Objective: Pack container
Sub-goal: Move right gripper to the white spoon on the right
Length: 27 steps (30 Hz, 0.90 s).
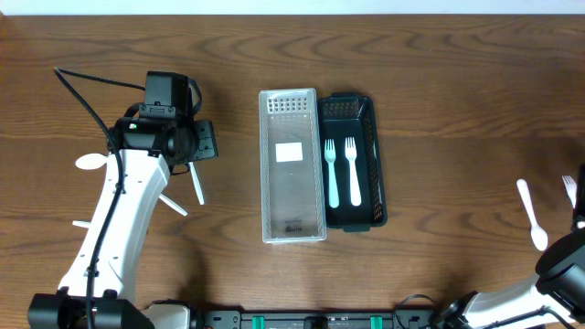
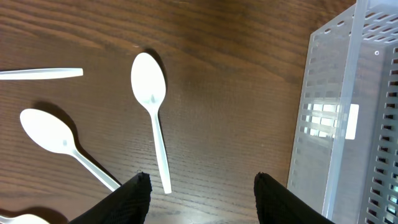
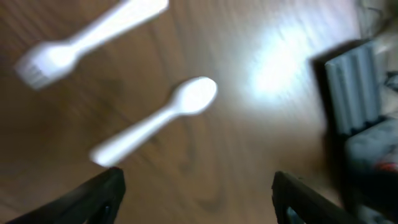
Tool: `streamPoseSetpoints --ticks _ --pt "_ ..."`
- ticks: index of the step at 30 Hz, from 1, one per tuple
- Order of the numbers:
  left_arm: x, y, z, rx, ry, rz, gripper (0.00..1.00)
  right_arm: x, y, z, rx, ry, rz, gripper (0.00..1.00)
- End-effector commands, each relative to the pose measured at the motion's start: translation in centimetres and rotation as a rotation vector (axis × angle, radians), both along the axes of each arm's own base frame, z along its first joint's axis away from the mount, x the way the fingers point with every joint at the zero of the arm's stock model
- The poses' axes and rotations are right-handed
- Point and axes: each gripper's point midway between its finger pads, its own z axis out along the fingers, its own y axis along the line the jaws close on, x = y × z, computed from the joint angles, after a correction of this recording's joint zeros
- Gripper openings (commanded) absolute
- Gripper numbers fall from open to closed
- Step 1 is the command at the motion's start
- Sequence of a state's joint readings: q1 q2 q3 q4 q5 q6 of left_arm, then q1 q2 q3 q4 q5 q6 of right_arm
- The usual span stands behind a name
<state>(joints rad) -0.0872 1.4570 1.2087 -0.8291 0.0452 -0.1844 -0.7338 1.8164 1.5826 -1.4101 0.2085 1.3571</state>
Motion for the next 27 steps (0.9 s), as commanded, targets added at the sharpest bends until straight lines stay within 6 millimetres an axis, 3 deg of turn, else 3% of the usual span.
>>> streamPoseSetpoints --ticks 1,8,17,27 --pt "0.5 0.1 0.7 0.013 -0.020 -0.005 0.56 -0.1 -0.8 -0.8 -0.080 -0.015 -0.120 0.77" --pt "0.5 0.1 0.7 0.012 -0.020 -0.005 0.56 0.6 -1.2 -5.1 -0.106 -0.063 -0.125 0.80" --pt "0.5 0.1 0.7 0.012 -0.019 -0.005 0.56 -1.1 1.8 -10.7 -0.027 -0.060 -0.195 0.81" --pt "0.3 0.1 0.6 0.013 -0.014 -0.005 0.56 -1.2 1.8 -13.4 -0.062 -0.107 -0.195 0.84"
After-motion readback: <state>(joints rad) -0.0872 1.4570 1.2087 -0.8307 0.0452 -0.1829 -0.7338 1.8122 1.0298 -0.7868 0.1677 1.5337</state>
